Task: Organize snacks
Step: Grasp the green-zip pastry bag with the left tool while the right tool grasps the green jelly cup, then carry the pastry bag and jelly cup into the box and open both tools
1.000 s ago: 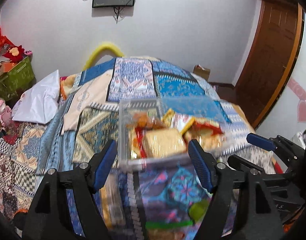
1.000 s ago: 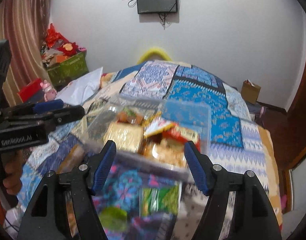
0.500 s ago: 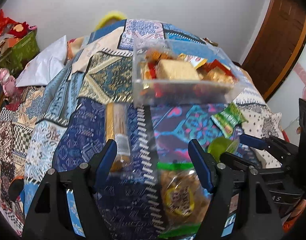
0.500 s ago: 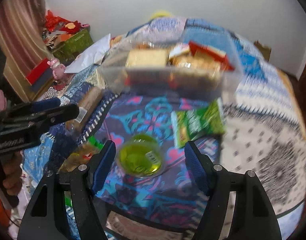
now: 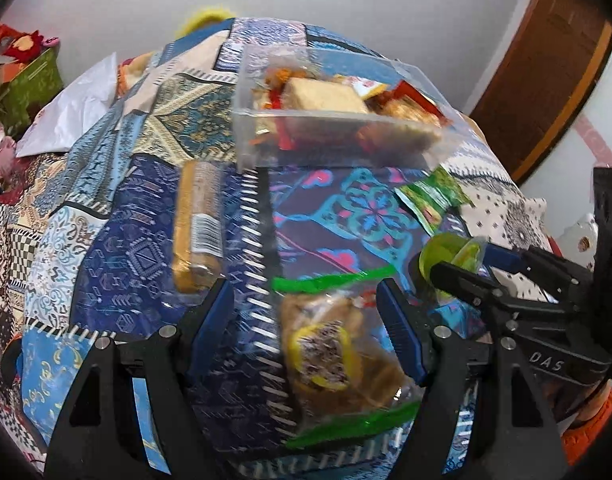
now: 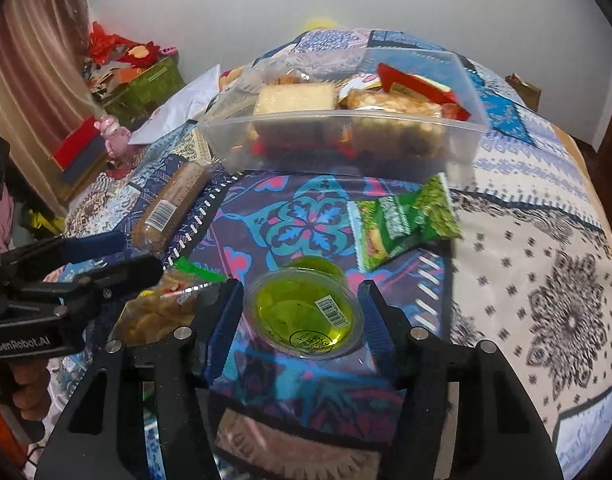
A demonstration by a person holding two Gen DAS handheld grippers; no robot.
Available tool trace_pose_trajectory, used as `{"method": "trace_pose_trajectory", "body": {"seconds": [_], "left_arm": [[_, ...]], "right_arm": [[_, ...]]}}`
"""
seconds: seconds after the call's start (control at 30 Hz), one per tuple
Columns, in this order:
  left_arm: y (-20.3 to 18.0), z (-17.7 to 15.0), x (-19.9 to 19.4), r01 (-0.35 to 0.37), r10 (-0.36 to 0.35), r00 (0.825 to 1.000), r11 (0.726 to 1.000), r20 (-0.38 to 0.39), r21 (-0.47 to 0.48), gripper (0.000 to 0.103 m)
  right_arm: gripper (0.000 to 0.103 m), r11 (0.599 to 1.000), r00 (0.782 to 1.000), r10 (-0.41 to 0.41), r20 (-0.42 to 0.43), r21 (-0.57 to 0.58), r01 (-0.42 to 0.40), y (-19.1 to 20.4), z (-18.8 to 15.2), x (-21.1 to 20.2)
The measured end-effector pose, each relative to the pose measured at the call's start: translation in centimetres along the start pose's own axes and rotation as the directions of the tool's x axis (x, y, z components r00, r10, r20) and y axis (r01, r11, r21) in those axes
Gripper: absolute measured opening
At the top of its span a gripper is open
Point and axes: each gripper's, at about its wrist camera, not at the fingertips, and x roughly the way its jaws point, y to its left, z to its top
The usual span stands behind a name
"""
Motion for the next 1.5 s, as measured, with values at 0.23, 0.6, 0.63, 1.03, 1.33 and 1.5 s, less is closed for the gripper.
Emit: {"method": "trace_pose_trajectory", "body": {"seconds": [0.23,0.6,0.63,1.03,1.33,1.5], "left_arm": [[-1.1,-1.5,1.9,0.030,-0.030,0.997,1.000,-0.073,0.006,0.073],[-0.5,-2.0,1.9,0.047,-0.048,0.998,0.998,-0.050,-0.033,0.056],[-0.5,-1.9,1.8,0.042,-0.044,0.998,0.999,-0.044,-0.033,0.056],[-0.6,1.9,-1.1,0.035,-0.032,0.996,0.999,0.081,-0.029,0.054],[-0.3,6.9,-1.8,0.031,-0.025,0.986,0.999,0.166,-0.033,0.054],[-0.2,10.5,-2.0,0.011,-0.008,0.975,1.000,0.224,-0.014,0.054]], "right_arm": [[0.056,1.000,0.999,-0.023,0.027,0.009,0.022,-0.9,-0.3,-1.7],[0.056,0.999,0.998,-0.031,0.061,0.027,0.030,-1.6,-0.1,-2.9],[0.056,0.999,0.997,-0.031,0.066,0.027,0.030,-1.6,0.0,-3.0],[0.056,0.999,0.990,-0.039,0.133,0.039,0.034,-2.1,2.0,-4.2],[0.056,0.998,0.979,-0.049,0.198,0.037,0.042,-2.7,5.3,-4.4],[0.056,0.998,0.970,-0.056,0.237,0.032,0.050,-3.0,7.9,-4.1]]}}
